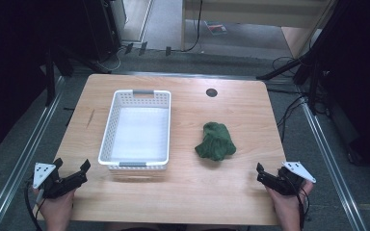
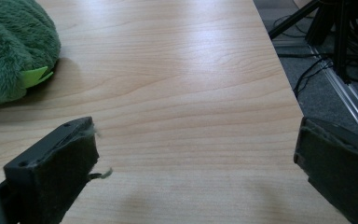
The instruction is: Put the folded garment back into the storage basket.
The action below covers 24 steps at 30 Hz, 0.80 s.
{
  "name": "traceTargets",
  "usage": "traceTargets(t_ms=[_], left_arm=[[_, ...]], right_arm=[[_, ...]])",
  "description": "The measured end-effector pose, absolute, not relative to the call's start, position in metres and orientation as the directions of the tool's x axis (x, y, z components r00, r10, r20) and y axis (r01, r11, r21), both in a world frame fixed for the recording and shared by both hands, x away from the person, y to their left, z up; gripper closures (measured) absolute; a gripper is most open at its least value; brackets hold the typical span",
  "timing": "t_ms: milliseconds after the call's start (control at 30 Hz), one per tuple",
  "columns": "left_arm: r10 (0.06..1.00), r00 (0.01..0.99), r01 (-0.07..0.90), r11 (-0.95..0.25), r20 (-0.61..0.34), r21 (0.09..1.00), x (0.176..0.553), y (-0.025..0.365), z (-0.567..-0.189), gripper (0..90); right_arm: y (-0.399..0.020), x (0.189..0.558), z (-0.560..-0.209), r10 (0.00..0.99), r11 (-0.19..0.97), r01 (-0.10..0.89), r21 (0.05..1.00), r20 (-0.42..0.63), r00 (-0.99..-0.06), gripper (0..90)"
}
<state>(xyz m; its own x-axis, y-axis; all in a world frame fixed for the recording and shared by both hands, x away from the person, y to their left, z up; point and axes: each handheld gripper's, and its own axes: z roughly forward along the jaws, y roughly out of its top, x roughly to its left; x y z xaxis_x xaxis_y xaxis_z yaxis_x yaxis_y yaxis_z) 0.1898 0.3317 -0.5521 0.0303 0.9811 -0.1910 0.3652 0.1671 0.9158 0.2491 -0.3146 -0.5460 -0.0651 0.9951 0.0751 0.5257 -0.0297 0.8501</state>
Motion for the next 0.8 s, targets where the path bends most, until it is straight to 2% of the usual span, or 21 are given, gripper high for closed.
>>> traceTargets(t_ms=[300, 600, 800], left_arm=[[0.981, 0.032, 0.365, 0.166, -0.190, 0.916, 0.190, 0.331, -0.552, 0.0], [0.982, 0.030, 0.371, 0.161, -0.185, 0.915, 0.190, 0.331, -0.552, 0.0], [0.982, 0.030, 0.371, 0.164, -0.188, 0.914, 0.190, 0.331, -0.552, 0.0]], right_arm=[[-0.309, 0.249, -0.544, 0.995, -0.022, 0.505, 0.863, 0.070, -0.075, 0.0], [-0.297, 0.249, -0.536, 0.997, -0.020, 0.548, 0.836, 0.054, -0.046, 0.4], [-0.282, 0.246, -0.522, 0.996, -0.016, 0.570, 0.821, 0.061, -0.060, 0.4]])
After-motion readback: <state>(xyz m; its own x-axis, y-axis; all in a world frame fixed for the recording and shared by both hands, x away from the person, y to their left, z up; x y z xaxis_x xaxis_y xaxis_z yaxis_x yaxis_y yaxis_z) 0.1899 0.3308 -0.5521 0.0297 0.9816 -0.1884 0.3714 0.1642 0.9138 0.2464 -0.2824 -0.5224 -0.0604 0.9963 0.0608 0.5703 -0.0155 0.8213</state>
